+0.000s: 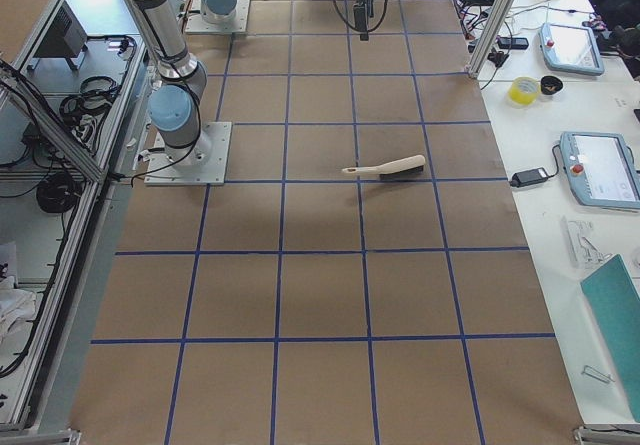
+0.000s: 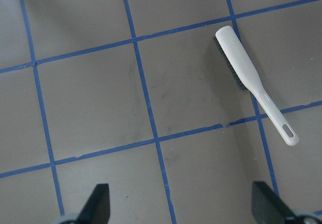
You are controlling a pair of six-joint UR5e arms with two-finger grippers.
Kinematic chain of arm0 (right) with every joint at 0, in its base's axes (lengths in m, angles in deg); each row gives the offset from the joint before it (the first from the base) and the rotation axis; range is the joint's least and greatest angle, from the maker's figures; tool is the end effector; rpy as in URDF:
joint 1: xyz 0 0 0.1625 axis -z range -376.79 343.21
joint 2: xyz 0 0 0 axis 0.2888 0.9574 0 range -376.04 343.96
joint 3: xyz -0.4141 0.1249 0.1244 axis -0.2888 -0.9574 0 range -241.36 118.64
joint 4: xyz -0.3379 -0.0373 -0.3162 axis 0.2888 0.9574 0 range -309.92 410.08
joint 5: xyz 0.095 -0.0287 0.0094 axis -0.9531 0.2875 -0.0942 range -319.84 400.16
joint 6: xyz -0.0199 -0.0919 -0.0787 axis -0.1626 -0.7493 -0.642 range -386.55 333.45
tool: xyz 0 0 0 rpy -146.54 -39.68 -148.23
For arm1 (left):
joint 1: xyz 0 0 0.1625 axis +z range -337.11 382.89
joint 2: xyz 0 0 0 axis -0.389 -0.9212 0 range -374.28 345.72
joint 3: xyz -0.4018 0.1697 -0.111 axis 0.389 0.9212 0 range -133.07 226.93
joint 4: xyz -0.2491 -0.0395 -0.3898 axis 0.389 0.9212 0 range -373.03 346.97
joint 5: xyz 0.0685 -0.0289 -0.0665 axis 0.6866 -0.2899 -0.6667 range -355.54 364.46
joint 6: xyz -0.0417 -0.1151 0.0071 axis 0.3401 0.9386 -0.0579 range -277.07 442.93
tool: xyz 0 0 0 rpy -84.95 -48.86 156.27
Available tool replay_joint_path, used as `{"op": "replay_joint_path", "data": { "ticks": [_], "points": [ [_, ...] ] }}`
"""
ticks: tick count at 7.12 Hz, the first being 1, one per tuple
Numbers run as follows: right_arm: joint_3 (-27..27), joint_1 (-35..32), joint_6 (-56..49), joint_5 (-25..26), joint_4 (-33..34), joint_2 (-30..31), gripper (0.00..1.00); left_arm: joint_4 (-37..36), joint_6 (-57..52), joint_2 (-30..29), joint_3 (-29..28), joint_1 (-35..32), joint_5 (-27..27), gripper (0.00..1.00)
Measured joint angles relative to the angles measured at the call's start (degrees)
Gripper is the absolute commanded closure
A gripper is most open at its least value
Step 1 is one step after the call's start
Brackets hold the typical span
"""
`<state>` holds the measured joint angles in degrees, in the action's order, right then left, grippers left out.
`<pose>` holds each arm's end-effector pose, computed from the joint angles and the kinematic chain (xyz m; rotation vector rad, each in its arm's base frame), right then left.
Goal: Sweep and dump trash into bin
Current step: 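Bring the empty dustpan back onto the table with the left gripper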
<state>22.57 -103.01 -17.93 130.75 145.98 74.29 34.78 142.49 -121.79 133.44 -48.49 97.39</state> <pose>0.0947 -0.5703 0.5636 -0.3388 -3.1039 0.3366 0.1072 -0.7159 0.4232 1.8631 -2.2636 0.7155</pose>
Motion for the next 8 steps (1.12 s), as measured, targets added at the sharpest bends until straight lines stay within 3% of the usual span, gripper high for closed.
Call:
{"op": "replay_joint_path", "data": {
  "ticks": [2,5,8],
  "points": [
    [0.00,0.00,-0.01,0.02,-0.12,-0.05,0.00,5.86,8.41,-1.28,2.27,-5.50,4.09,1.00],
    [0.08,0.00,0.05,0.05,-0.17,-0.10,0.00,7.90,9.46,-3.66,5.32,-6.98,5.03,1.00],
    [0.09,0.02,0.06,-0.05,-0.05,-0.20,0.00,7.84,8.21,-9.00,2.16,-7.02,5.09,1.00]
  ]
}}
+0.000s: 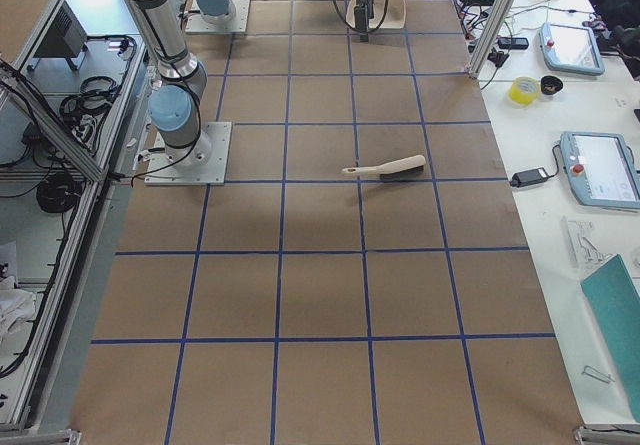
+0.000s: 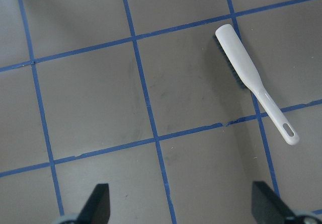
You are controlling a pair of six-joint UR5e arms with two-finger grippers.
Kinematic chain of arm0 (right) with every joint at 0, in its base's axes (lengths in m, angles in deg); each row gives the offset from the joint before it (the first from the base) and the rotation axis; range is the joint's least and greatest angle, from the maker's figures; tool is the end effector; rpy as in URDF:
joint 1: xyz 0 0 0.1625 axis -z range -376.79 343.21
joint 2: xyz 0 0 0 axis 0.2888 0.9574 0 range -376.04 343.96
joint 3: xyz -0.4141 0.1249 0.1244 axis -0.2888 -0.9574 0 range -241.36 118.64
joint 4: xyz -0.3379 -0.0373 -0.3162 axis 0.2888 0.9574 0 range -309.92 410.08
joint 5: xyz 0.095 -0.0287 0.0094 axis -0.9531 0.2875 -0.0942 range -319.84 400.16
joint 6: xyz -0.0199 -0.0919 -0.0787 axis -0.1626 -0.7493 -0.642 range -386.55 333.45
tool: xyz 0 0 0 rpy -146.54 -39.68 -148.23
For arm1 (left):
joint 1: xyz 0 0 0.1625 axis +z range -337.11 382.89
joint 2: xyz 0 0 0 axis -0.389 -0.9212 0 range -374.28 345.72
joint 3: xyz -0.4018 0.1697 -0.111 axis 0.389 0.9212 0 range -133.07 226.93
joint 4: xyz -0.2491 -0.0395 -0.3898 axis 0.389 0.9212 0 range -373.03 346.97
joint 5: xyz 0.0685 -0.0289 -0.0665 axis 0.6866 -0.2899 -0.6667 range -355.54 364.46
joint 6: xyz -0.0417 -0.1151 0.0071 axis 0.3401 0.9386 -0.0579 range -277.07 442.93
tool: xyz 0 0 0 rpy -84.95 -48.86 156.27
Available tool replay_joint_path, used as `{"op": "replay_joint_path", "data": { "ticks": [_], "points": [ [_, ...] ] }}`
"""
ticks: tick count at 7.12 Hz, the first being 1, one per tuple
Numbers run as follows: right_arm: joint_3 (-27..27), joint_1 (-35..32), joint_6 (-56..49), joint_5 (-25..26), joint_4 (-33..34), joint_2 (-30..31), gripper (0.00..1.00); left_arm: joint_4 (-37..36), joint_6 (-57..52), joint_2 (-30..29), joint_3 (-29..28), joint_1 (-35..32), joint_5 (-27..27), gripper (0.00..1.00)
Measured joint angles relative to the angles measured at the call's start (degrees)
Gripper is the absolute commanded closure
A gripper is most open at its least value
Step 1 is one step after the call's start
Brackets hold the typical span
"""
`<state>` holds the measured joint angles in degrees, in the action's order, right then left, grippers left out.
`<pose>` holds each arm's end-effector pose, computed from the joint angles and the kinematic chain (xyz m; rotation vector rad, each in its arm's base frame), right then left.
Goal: Sweep and dump trash into bin
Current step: 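Bring the empty dustpan back onto the table with the left gripper, then lower the dustpan onto the table and open the left gripper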
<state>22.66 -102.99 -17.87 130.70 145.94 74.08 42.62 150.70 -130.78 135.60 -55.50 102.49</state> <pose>0.0945 -0.5717 0.5605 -0.3410 -3.1053 0.3273 0.0314 -0.7298 0.2723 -1.9784 2.3568 -0.3198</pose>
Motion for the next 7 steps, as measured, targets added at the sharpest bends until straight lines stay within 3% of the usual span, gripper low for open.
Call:
{"op": "replay_joint_path", "data": {
  "ticks": [3,7],
  "points": [
    [0.00,0.06,-0.09,-0.20,-0.02,0.04,0.00,-0.34,0.25,-5.08,-2.86,0.00,-0.38,1.00],
    [0.08,0.07,-0.12,-0.56,0.03,0.01,0.00,-0.54,0.52,-6.53,-3.87,0.00,-3.35,0.99]
  ]
}}
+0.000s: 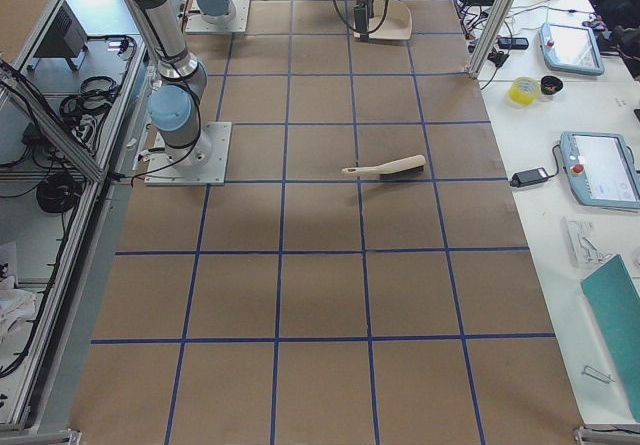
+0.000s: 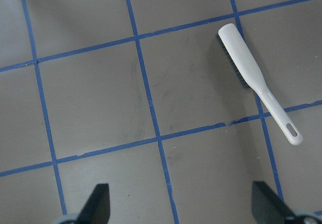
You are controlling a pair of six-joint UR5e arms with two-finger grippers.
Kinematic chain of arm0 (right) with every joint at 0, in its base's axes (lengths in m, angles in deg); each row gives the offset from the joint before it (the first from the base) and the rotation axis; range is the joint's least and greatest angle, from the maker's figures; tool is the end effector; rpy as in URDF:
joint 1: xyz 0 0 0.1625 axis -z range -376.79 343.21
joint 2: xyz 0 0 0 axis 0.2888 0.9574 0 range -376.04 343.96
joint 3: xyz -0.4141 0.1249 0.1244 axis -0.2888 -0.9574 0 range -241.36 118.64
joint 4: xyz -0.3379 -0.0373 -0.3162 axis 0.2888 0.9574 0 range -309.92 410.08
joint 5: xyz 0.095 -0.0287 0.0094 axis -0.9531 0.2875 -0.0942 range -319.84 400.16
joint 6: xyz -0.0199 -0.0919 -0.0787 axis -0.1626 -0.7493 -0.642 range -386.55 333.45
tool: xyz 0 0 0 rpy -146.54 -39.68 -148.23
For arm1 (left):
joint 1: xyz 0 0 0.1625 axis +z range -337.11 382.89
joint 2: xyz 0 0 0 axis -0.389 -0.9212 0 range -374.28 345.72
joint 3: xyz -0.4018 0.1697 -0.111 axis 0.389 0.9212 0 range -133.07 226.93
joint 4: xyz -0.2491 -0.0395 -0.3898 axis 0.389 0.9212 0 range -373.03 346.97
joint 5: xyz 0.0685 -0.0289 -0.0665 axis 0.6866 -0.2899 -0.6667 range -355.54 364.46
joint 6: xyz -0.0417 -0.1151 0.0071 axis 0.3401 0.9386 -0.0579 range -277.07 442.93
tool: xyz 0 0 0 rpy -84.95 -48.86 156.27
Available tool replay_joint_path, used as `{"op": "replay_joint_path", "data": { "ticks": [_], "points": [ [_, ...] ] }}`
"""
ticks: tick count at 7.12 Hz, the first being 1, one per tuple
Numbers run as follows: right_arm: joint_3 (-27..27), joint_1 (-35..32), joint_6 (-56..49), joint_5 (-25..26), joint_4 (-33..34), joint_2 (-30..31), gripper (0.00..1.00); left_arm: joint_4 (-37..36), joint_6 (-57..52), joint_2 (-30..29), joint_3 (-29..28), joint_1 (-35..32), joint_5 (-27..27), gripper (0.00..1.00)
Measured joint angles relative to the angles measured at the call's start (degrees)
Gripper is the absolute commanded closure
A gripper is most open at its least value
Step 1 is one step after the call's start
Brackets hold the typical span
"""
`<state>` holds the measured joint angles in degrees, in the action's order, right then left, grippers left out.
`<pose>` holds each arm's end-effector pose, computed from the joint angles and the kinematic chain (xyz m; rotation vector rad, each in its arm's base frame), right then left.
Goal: Sweep and dump trash into bin
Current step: 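Lower the dustpan onto the table and open the left gripper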
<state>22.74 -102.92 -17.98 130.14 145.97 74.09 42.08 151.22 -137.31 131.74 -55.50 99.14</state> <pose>0.0950 -0.5718 0.5599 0.3374 3.0975 -0.3247 0.0307 -0.7620 0.2232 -2.0093 2.3866 -0.2298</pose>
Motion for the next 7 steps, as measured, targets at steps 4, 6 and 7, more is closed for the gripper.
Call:
{"op": "replay_joint_path", "data": {
  "ticks": [4,6,7],
  "points": [
    [0.01,0.00,0.04,0.09,-0.17,0.00,0.00,0.02,5.83,-1.31,-0.07,0.00,0.20,0.97],
    [0.01,0.00,0.01,0.16,-0.34,0.04,0.00,0.14,6.27,-1.19,0.23,0.00,0.23,0.65],
    [0.01,0.00,0.03,0.18,-0.39,0.05,0.00,0.25,5.86,-0.90,0.53,-0.02,0.24,0.57]
  ]
}}
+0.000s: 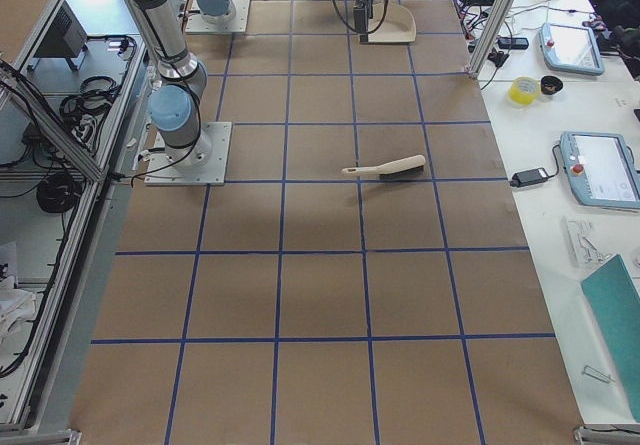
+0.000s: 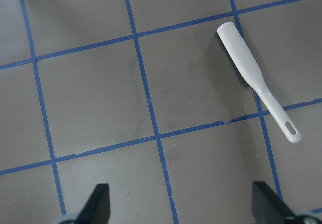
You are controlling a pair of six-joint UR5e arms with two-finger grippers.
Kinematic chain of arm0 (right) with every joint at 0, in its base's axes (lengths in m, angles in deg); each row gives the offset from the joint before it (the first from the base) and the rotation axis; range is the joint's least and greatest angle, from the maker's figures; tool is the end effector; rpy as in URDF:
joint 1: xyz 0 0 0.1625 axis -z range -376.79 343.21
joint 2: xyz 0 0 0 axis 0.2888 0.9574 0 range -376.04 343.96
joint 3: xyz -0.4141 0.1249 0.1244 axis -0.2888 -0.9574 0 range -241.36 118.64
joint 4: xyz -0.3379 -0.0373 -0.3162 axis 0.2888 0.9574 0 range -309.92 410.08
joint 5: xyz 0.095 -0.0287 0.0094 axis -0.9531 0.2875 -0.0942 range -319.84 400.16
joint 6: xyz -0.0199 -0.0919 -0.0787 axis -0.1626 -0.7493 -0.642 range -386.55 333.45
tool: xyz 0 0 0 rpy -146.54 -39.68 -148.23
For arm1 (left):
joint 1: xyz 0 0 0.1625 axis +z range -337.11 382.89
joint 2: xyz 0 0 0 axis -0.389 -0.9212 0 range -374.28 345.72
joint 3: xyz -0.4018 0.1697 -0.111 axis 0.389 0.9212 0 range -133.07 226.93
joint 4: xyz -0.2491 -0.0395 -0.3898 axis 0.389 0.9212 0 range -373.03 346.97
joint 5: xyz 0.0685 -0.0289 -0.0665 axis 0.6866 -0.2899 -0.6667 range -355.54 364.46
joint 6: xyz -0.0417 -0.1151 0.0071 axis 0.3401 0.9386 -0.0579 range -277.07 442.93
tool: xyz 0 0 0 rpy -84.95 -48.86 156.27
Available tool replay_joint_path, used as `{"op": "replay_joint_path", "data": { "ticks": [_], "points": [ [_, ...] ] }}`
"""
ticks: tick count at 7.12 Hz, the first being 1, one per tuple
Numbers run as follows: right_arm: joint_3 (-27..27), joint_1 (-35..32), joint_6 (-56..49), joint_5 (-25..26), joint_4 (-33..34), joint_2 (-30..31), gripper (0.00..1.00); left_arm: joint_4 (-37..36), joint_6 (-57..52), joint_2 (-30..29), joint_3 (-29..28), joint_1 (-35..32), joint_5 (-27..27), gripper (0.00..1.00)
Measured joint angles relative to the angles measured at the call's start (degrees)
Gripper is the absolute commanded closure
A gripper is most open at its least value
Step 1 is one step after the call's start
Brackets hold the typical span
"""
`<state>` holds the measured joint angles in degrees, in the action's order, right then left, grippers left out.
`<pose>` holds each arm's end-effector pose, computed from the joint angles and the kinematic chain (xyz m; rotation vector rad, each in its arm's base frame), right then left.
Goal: Sweep and dump trash into bin
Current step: 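Lower the dustpan onto the table and open the left gripper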
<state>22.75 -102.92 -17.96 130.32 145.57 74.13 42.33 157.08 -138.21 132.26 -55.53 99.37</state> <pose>0.0947 -0.5708 0.5593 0.3390 3.1017 -0.3152 0.0303 -0.7594 0.2064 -2.1210 2.2761 -0.1944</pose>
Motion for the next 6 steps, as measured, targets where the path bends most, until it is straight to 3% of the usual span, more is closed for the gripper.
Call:
{"op": "replay_joint_path", "data": {
  "ticks": [3,6],
  "points": [
    [0.00,0.06,0.02,0.01,-0.18,-0.05,0.00,0.50,-0.19,1.33,1.24,-0.40,0.00,0.48],
    [0.00,0.09,0.02,0.01,-0.21,-0.08,0.00,0.63,0.43,4.32,3.17,-2.10,0.03,0.49]
  ]
}}
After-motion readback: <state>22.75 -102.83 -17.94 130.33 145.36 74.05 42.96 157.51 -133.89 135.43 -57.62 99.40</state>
